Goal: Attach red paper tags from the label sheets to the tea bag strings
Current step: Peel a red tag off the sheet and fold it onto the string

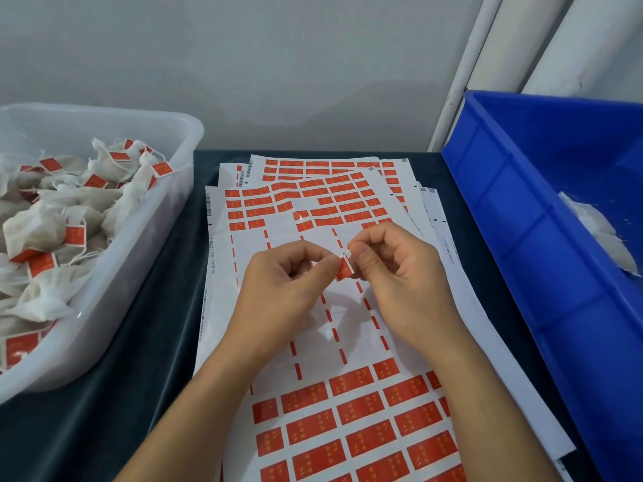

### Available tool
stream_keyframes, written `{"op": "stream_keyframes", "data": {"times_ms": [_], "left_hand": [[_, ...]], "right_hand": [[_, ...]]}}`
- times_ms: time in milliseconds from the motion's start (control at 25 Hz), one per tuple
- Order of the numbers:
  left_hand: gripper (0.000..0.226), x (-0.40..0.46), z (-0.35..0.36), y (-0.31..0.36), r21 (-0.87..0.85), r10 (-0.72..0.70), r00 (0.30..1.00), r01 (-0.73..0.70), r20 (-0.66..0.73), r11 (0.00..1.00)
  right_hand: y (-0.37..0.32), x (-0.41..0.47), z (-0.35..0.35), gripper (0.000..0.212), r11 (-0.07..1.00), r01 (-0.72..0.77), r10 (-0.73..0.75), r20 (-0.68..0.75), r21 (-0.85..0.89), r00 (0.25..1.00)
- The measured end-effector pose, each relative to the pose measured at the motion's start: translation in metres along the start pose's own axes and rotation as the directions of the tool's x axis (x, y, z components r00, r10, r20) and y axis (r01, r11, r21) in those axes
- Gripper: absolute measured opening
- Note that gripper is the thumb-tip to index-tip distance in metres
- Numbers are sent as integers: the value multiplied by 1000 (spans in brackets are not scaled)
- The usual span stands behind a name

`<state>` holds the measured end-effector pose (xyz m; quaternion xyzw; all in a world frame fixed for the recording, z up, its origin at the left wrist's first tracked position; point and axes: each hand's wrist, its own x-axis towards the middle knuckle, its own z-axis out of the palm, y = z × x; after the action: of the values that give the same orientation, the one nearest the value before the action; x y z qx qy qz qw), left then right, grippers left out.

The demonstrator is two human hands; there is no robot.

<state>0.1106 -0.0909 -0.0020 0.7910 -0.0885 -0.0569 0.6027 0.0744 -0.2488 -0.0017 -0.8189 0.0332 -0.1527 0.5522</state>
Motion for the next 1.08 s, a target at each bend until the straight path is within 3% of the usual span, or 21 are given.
{"op": "stream_keyframes", "data": {"times_ms": [840, 1080], "left_hand": [[14, 3, -2, -5, -20, 27, 1000, -27, -8, 999], [15, 5, -3, -9, -35, 37, 999, -38, -5, 999]], "right_hand": [[1, 0, -1, 5, 998, -6, 3, 41, 56, 999], [1, 1, -4, 27, 999, 0, -7, 128, 54, 992]]}}
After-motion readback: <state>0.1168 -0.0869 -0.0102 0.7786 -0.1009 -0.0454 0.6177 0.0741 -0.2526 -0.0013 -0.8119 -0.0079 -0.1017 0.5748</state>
